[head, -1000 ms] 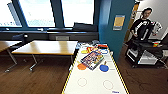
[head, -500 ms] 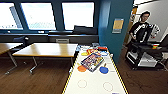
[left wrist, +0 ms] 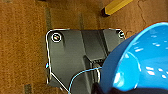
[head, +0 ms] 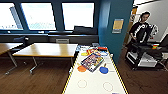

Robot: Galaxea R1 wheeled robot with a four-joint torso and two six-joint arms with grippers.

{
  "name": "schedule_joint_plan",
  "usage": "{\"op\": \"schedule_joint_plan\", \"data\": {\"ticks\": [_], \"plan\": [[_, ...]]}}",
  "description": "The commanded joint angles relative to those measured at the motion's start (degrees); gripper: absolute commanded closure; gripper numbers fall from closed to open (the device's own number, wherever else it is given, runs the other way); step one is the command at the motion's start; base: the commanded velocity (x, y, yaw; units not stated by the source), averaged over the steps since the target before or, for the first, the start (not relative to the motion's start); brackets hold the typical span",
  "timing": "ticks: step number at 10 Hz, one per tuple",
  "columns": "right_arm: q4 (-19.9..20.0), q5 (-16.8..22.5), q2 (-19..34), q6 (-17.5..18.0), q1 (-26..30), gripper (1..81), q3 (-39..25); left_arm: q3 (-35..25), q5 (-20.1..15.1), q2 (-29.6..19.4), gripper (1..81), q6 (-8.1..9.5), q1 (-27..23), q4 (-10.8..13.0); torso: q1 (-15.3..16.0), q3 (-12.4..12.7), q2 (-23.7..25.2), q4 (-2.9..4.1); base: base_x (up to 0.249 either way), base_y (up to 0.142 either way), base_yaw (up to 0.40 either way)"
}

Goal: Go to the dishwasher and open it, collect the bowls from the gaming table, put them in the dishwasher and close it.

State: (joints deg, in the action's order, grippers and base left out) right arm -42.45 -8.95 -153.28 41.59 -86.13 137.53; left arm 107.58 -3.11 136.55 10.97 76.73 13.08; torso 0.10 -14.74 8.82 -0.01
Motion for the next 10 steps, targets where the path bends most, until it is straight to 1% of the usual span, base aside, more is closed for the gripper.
{"op": "schedule_joint_plan", "data": {"ticks": [1, 2, 5, 6, 7, 8, 9, 10], "plan": [[-2.5, 1.3, -3.4, -0.2, -0.7, 81.1, 2.8, 7.5, 0.1, 4.3, 81.1, -1.13, 1.4, 0.7, 0.0, 0.0, 0.0, 0.00, 0.000, 0.000, 0.000], [-2.6, 1.1, -4.2, -0.2, -0.9, 81.1, 2.8, 10.4, 2.0, 5.9, 81.1, -1.22, 2.6, 0.7, 0.0, 0.0, 0.0, 0.00, 0.000, 0.000, 0.000], [-2.8, 1.0, -5.0, -0.3, -1.2, 81.1, 3.0, 14.1, 3.3, 8.4, 81.1, -1.22, 4.3, 1.1, 0.0, 0.0, 0.0, 0.00, 0.000, 0.000, 0.000], [-2.8, 1.1, -5.0, -0.3, -1.2, 81.1, 3.2, 14.1, 3.3, 8.5, 81.1, -1.22, 4.3, 1.5, 0.0, 0.0, 0.0, 0.00, 0.000, 0.000, 0.000], [-2.8, 1.1, -5.0, -0.3, -1.2, 81.1, 3.6, 14.1, 3.3, 8.7, 81.1, -1.22, 4.3, 1.5, 0.0, 1.9, 0.1, 0.00, 0.000, 0.000, 0.000], [-2.8, 1.0, -4.9, -0.3, -1.2, 81.1, 3.6, 14.1, 3.3, 8.7, 81.1, -1.22, 4.3, 1.5, 0.0, 2.5, 0.1, 0.00, 0.000, 0.000, 0.000], [-2.9, 1.1, -4.9, -0.3, -1.3, 81.1, 3.9, 14.1, 3.3, 8.5, 81.1, -1.22, 4.3, 1.5, 0.0, 1.2, 0.1, 0.00, 0.000, 0.000, 0.000], [-3.5, 1.1, -4.7, -0.3, -1.4, 81.1, 4.3, 14.1, 3.4, 8.0, 81.1, -1.22, 4.6, 1.5, -0.1, 1.8, 0.1, 0.00, 0.000, 0.000, 0.000]]}}
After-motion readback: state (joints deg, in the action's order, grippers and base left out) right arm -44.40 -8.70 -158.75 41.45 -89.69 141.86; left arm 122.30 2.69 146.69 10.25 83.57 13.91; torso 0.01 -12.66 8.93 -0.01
